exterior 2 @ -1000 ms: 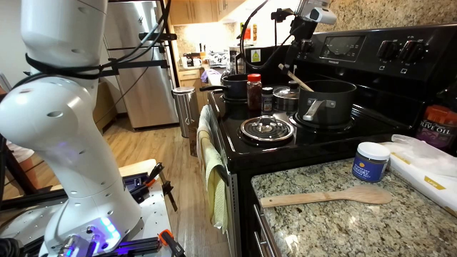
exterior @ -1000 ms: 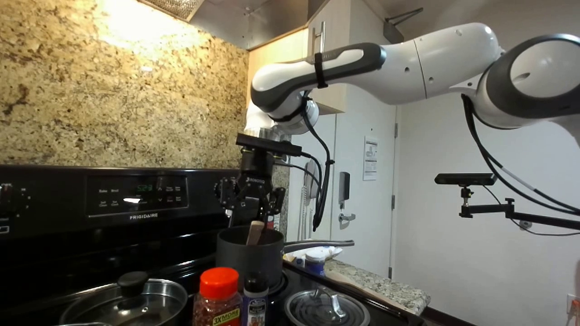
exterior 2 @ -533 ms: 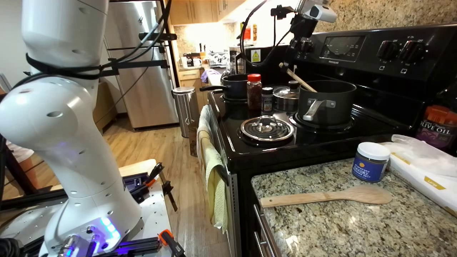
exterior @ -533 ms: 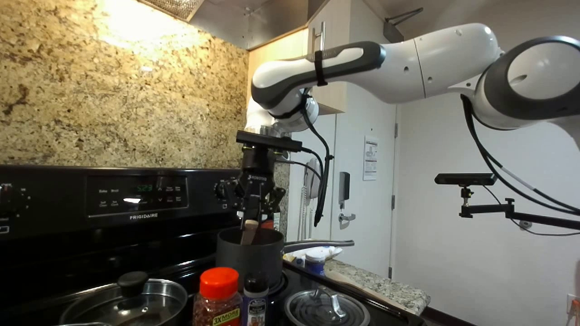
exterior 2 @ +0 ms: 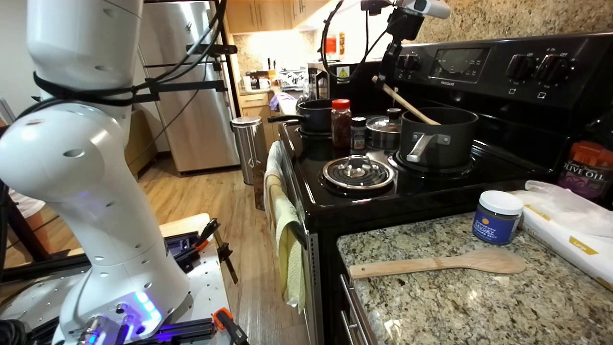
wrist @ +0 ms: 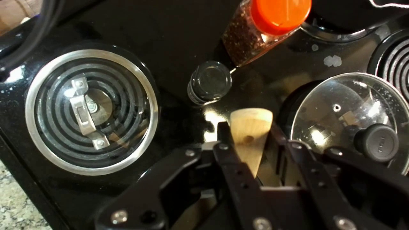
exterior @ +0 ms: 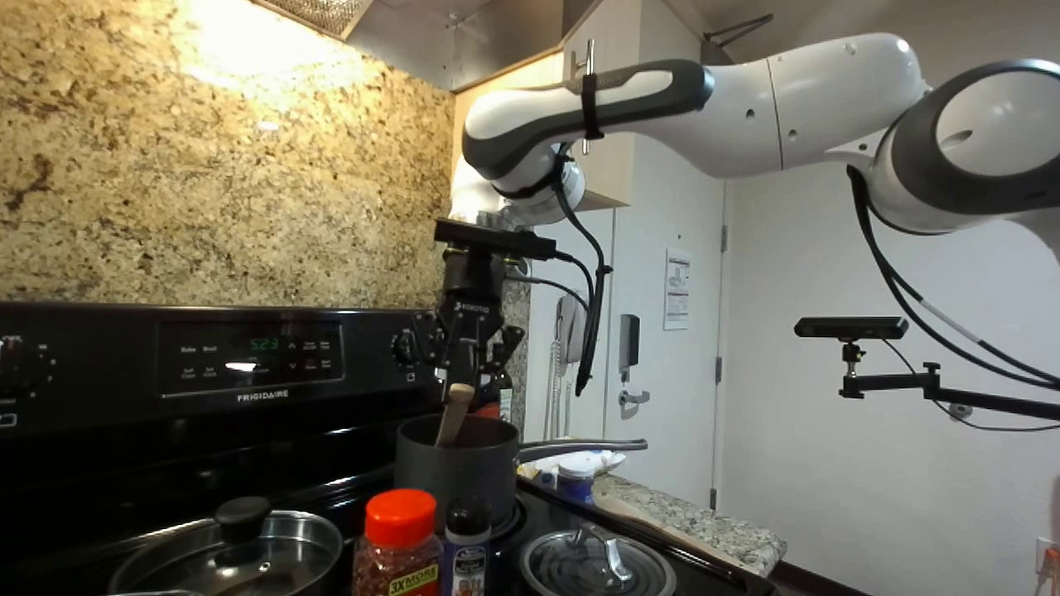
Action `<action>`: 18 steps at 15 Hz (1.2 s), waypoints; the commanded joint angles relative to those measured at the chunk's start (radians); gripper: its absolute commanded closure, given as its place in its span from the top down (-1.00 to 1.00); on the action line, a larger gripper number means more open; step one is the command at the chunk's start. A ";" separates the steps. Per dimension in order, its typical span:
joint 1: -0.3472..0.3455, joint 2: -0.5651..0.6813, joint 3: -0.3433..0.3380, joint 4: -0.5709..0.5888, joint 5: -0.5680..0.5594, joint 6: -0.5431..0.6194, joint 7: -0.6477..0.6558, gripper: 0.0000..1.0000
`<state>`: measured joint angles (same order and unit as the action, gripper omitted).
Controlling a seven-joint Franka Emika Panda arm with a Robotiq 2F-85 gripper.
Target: Transfer the wooden spoon from the pot on the right to the pot on the left
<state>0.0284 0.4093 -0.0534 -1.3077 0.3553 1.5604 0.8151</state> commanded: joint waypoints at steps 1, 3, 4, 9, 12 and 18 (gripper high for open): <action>0.019 -0.083 0.015 -0.016 -0.056 -0.047 0.001 -0.72; 0.039 -0.136 0.023 -0.036 -0.100 -0.061 -0.006 -0.73; 0.050 -0.160 0.028 -0.041 -0.127 -0.070 -0.007 -0.73; 0.131 -0.294 0.061 -0.107 -0.234 -0.122 -0.090 -0.73; 0.177 -0.359 0.095 -0.170 -0.286 -0.133 -0.150 -0.72; 0.168 -0.343 0.127 -0.149 -0.282 -0.131 -0.110 -0.41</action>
<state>0.2241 0.0643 0.0449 -1.4618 0.0755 1.4331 0.7039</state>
